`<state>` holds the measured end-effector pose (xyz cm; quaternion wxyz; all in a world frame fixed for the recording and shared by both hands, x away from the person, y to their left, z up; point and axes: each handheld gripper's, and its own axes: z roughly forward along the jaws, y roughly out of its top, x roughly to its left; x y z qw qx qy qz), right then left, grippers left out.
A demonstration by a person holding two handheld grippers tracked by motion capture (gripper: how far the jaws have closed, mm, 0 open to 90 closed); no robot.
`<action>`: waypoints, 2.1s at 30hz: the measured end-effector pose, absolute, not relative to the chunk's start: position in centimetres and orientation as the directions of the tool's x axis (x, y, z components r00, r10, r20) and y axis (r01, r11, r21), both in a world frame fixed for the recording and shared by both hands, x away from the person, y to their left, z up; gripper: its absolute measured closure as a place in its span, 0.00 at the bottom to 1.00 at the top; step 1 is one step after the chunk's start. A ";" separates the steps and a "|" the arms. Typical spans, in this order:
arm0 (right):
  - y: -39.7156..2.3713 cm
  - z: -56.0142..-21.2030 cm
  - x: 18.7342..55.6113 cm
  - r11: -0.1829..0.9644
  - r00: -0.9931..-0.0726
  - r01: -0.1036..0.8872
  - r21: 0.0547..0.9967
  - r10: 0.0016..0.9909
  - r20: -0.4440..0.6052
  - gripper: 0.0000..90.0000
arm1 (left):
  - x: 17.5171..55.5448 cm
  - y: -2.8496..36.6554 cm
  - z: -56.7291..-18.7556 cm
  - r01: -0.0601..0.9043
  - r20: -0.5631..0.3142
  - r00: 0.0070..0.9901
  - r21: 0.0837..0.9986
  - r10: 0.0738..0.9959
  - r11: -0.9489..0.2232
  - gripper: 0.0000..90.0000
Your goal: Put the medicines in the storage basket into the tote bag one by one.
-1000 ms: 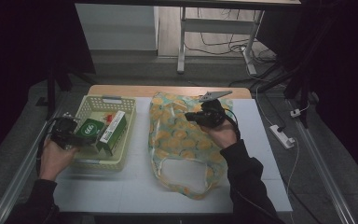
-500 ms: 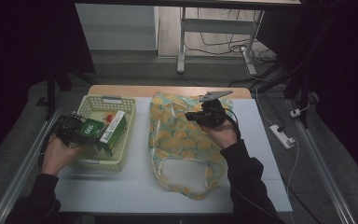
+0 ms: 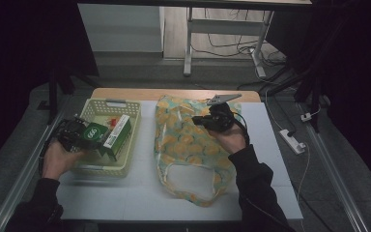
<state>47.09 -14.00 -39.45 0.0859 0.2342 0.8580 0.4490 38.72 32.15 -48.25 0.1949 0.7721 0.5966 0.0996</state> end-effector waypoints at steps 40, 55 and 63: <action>-14.3 -39.5 47.3 0.465 -0.868 0.333 0.820 0.491 0.074 1.00 | 33.3 31.3 -39.5 0.670 -0.129 0.429 0.710 0.894 -0.219 0.19; -14.4 -39.5 47.3 0.461 -0.867 0.336 0.821 0.492 0.078 1.00 | 32.8 25.1 -39.2 0.627 -0.161 0.608 0.699 0.778 -0.345 0.19; -14.4 -39.5 47.3 0.461 -0.868 0.331 0.824 0.491 0.074 1.00 | 32.8 22.1 -39.6 0.602 -0.169 0.669 0.694 0.724 -0.394 0.19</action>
